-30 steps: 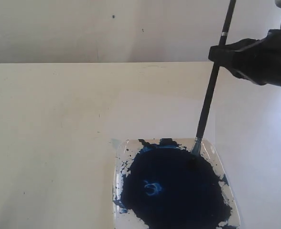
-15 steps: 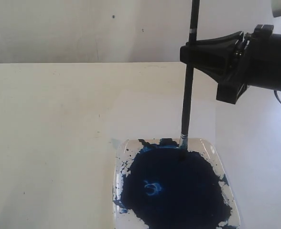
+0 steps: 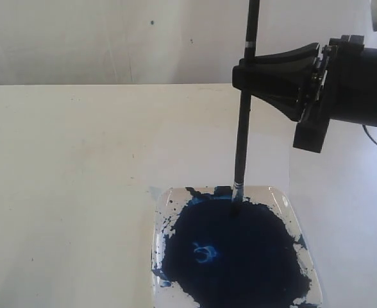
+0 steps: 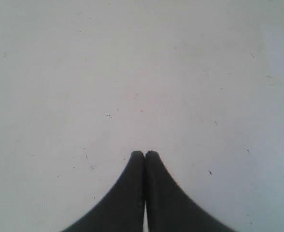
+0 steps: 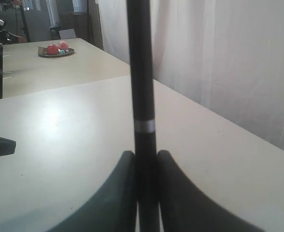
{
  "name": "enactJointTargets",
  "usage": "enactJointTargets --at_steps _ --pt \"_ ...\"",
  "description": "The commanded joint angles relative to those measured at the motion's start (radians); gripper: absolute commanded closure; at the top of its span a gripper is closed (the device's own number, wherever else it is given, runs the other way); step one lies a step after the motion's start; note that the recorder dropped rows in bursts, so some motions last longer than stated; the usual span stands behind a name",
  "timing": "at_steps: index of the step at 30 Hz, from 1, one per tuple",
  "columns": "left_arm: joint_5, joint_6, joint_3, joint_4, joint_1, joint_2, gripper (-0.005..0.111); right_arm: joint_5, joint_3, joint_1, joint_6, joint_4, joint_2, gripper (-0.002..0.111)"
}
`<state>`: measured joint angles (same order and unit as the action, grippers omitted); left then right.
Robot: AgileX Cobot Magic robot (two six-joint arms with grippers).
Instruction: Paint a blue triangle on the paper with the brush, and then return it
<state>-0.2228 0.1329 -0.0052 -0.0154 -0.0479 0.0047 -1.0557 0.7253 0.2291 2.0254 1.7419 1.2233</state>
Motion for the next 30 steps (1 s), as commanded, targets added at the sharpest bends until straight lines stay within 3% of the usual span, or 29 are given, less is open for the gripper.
enactJointTargets --at_steps 1,18,25,30 --pt "-0.002 0.000 0.005 0.003 -0.005 -0.005 0.107 -0.019 -0.001 -0.001 0.013 0.002 0.010 0.108" --pt "-0.002 0.000 0.005 0.003 -0.005 -0.005 0.107 -0.025 0.008 -0.001 -0.059 0.002 0.011 0.108" --pt "-0.002 0.000 0.005 0.003 -0.005 -0.005 0.107 0.122 0.064 0.008 -0.183 0.002 -0.032 0.108" --pt "-0.002 0.000 0.005 0.003 -0.005 -0.005 0.107 0.380 0.091 0.053 -0.354 -0.052 -0.065 0.108"
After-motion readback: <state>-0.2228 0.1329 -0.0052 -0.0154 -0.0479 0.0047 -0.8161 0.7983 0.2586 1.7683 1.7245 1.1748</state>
